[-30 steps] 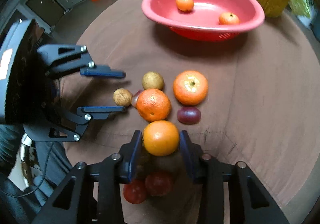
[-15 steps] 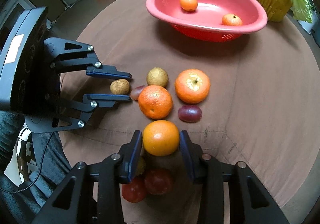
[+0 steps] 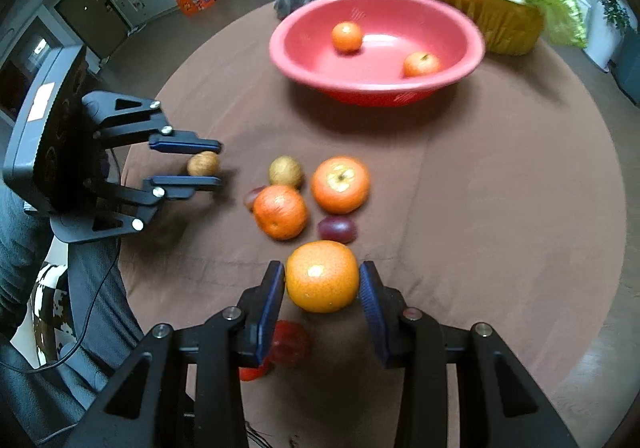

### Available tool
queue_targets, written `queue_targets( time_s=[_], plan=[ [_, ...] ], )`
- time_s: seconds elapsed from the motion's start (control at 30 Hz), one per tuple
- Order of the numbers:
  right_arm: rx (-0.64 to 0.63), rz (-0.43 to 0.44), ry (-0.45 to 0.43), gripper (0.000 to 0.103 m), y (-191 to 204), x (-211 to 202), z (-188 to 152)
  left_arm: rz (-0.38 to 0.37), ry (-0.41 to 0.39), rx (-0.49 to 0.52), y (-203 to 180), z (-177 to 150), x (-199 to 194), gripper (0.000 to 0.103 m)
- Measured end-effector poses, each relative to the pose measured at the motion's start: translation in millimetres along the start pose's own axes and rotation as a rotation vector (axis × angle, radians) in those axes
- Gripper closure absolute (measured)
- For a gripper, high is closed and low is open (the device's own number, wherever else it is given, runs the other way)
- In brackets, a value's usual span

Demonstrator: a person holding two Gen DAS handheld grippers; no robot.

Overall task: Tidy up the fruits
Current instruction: 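Grasp a brown potato with the left tool while the right tool grasps an orange, then carry both items over the red basin and release them inside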

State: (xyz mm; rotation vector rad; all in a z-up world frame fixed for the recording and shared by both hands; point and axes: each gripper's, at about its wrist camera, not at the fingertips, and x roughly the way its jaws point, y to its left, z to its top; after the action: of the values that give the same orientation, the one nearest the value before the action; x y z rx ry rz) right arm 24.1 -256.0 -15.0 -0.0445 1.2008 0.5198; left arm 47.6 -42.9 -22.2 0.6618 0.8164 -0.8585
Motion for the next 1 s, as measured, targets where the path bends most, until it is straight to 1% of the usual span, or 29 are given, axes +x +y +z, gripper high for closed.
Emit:
queue_targets(
  time_s=[0.17, 0.23, 0.33, 0.47, 0.57, 0.67, 0.77, 0.87, 1.0],
  plan=[
    [-0.004, -0.039, -0.044, 0.062, -11, -19, 10, 0.065, -0.028, -0.037, 26, 4, -16, 0.080],
    [-0.013, -0.062, -0.060, 0.062, -16, -27, 15, 0.089, -0.035, -0.037, 33, 8, -21, 0.080],
    [-0.025, -0.096, -0.085, 0.062, -23, -39, 26, 0.133, -0.049, -0.025, 42, 22, -27, 0.080],
    [-0.062, -0.127, -0.131, 0.062, -26, -56, 46, 0.162, -0.074, -0.010, 55, 48, -30, 0.080],
    [-0.104, -0.141, -0.161, 0.062, -22, -66, 62, 0.179, -0.071, -0.001, 66, 67, -24, 0.080],
    [-0.140, -0.148, -0.184, 0.062, -19, -72, 79, 0.177, -0.061, -0.001, 76, 81, -13, 0.080],
    [-0.163, -0.145, -0.196, 0.062, -19, -70, 94, 0.163, -0.048, 0.009, 82, 89, -3, 0.080],
    [-0.186, -0.140, -0.192, 0.062, -23, -63, 107, 0.143, -0.021, 0.031, 83, 95, 10, 0.080],
    [-0.179, -0.148, -0.167, 0.062, -34, -43, 121, 0.120, 0.010, 0.040, 85, 100, 30, 0.080]
  ],
)
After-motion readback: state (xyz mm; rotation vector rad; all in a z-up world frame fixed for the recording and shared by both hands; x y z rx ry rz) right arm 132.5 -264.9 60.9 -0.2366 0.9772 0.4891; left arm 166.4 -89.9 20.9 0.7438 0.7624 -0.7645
